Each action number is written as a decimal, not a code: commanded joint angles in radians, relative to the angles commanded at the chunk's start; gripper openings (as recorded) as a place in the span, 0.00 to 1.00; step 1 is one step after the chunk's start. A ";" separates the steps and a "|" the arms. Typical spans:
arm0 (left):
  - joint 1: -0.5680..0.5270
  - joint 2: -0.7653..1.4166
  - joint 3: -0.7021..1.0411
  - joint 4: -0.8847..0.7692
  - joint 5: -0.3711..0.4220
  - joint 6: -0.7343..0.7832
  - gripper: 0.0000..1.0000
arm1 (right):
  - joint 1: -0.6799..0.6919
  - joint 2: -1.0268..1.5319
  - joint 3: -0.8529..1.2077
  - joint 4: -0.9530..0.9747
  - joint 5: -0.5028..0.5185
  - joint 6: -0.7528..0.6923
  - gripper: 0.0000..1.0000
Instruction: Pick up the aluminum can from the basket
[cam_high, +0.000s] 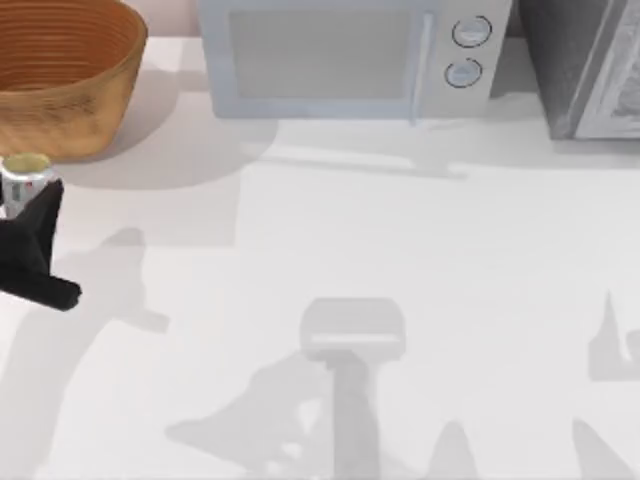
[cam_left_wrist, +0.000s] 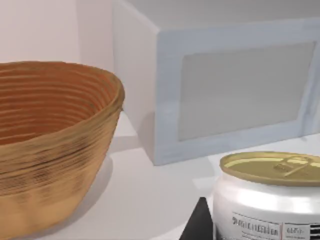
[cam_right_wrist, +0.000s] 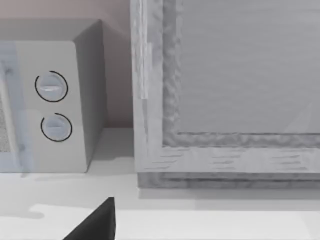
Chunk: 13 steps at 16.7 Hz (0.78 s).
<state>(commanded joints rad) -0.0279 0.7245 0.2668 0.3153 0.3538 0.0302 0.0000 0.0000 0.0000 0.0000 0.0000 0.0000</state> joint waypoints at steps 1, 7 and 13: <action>-0.008 0.076 0.038 0.045 0.046 0.003 0.00 | 0.000 0.000 0.000 0.000 0.000 0.000 1.00; -0.057 0.568 0.284 0.332 0.344 0.019 0.00 | 0.000 0.000 0.000 0.000 0.000 0.000 1.00; -0.102 1.065 0.523 0.616 0.644 0.027 0.00 | 0.000 0.000 0.000 0.000 0.000 0.000 1.00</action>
<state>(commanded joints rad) -0.1301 1.7893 0.7899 0.9318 0.9976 0.0571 0.0000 0.0000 0.0000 0.0000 0.0000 0.0000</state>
